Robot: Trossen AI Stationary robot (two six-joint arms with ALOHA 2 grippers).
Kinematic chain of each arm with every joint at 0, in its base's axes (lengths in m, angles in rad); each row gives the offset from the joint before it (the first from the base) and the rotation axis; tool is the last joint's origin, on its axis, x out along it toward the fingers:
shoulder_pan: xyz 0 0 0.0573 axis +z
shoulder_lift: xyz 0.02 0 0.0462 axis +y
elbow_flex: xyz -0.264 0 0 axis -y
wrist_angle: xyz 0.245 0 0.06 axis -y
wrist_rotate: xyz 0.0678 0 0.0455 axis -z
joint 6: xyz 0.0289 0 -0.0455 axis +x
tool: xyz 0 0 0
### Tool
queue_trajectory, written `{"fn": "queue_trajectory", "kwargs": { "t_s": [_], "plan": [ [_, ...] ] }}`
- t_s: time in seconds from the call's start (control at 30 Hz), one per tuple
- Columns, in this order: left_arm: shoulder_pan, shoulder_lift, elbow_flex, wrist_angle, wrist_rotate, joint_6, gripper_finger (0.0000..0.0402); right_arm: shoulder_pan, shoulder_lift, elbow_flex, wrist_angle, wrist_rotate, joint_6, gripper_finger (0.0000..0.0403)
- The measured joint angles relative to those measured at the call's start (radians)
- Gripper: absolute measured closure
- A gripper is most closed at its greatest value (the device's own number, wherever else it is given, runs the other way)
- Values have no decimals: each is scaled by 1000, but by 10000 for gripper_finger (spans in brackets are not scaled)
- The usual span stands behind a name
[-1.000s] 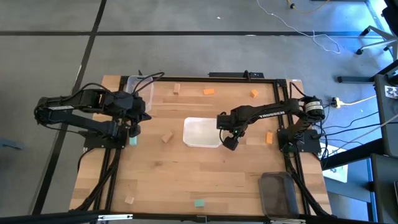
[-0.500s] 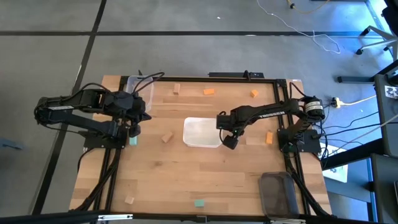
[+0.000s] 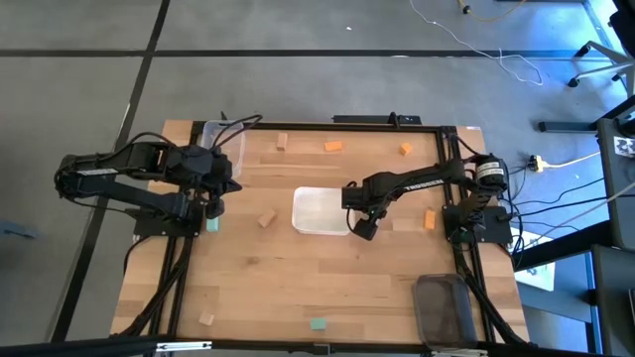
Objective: Sort & place blocks by color
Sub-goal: Put the top right light blue block into the white bin
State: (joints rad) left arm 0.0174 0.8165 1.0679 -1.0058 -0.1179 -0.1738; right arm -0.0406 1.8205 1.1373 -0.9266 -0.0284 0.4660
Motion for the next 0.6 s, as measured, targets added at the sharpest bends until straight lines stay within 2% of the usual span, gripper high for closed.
{"fn": "queue_trajectory", "kwargs": {
  "t_s": [0.6],
  "plan": [
    [0, 0, 0, 6, 0, 0, 401, -4, 81, 2, 39, -45, -4, 97]
  ]
}}
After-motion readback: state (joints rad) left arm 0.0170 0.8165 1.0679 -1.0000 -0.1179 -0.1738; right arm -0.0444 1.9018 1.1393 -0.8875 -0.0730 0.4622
